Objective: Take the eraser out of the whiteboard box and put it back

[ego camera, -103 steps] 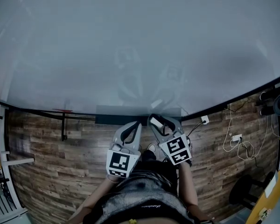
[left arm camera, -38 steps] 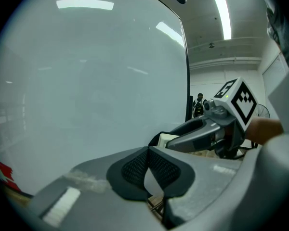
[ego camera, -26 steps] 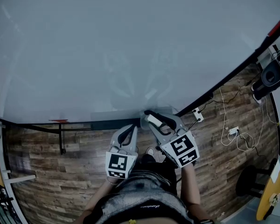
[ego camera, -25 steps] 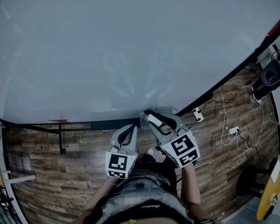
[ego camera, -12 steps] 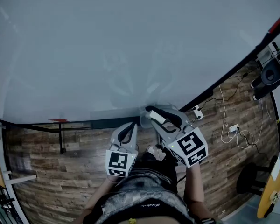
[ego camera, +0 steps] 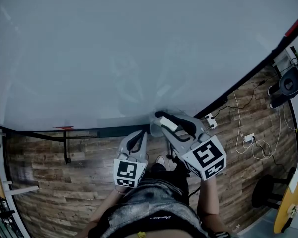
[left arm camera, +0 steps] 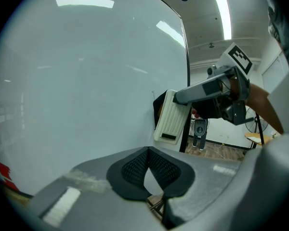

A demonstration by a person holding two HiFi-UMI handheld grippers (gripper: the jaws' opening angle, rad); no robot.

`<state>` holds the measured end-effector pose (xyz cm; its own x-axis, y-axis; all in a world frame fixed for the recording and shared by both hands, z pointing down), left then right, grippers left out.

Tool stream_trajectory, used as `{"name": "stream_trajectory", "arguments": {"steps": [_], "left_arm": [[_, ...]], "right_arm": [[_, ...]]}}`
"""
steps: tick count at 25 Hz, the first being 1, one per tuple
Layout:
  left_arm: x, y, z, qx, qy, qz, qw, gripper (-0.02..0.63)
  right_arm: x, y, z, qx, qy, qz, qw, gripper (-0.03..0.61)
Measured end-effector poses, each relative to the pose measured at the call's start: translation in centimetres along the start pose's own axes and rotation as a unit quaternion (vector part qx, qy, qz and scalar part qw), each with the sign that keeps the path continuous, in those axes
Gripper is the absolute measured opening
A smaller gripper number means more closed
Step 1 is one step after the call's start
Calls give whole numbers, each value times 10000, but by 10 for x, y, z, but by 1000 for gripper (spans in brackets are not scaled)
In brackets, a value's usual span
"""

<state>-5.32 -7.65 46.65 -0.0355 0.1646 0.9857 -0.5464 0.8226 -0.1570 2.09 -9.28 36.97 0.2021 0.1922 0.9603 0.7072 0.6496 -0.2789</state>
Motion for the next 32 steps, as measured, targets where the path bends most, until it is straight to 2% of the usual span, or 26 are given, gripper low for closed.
{"name": "stream_trajectory", "arguments": {"steps": [14,32], "left_arm": [[-3,2,2,-53,32,-82,9999,0],[-5,6,3,-115,80,-151,9998,0]], "right_arm": [[-20,11,7,-35,48,-40,10000,160],[-19,8,16,-129,108,-3,9999,160]]}}
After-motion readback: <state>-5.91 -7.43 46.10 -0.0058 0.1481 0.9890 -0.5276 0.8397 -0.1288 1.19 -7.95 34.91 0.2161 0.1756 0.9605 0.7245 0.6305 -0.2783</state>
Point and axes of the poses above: the fingertips, and each gripper's own axes: y backward along the fingers, z to its left, x out of its underside, the point moved 1 cm from there along y, backward along the fingers, and after that the axes turned 9 degrees about -z, right-handed, at the moved point
